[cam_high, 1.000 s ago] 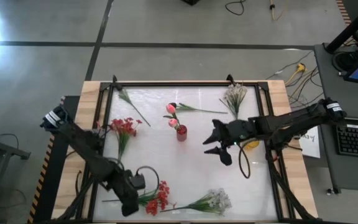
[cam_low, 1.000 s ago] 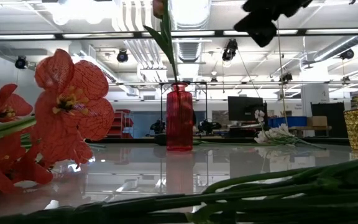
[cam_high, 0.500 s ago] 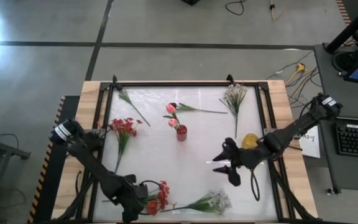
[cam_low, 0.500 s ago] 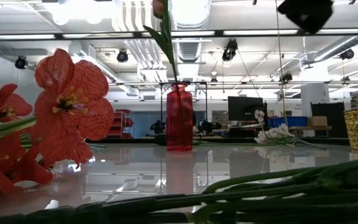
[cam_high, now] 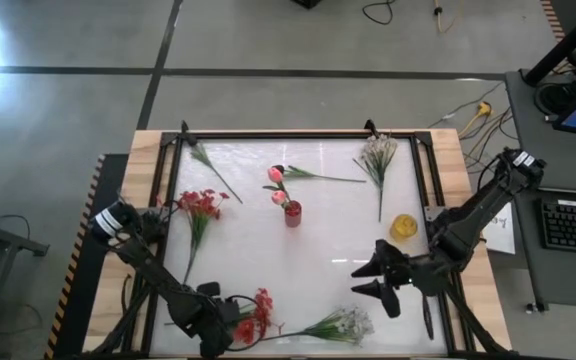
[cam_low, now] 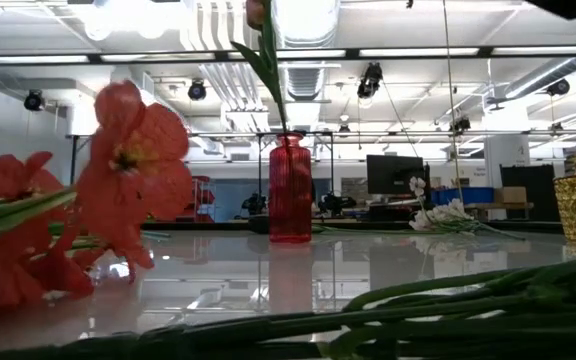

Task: Sort flowers into vase by color
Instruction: Put the bottom red flowers into the yellow vase

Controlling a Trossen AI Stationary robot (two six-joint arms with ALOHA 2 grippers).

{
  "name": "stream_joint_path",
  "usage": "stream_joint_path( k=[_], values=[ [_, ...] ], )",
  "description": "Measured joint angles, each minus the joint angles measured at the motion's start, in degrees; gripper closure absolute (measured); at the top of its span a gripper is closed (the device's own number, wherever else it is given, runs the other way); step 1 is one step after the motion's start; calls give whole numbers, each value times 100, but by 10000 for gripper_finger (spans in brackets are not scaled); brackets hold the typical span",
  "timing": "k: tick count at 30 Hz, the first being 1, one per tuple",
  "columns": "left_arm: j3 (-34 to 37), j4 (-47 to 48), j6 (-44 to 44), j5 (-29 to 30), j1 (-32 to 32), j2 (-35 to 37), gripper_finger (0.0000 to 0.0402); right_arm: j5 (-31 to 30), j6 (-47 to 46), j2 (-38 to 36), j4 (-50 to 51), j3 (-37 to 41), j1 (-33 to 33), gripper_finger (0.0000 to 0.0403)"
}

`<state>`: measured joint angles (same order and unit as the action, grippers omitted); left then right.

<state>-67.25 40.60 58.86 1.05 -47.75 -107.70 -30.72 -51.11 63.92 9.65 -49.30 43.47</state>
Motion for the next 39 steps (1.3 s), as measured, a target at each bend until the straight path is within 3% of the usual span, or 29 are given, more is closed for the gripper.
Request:
stream_joint_path(
  k=[5,9,16,23,29,34,39],
  values=[
    [-271,20,-390,719,51,49,323,-190,-2,0,-242,0,86,220],
    [-499,168,-748,679,11,57,392,-247,1,2,-273,0,78,219],
    [-855,494,-888,1651,26,427,394,-387,-64,161,-280,0,81,218],
    [-726,198,-892,3166,26,1409,400,-395,-502,728,-329,0,79,218],
    [-224,-1691,-1812,4346,76,2118,401,-398,-506,1493,-1380,0,78,218],
    [441,-3953,-2910,4376,338,2346,401,-716,508,2172,-3572,0,57,218],
    [1038,-6195,-3733,3775,719,2266,401,-842,2464,2637,-5968,-178,-96,218]
  ],
)
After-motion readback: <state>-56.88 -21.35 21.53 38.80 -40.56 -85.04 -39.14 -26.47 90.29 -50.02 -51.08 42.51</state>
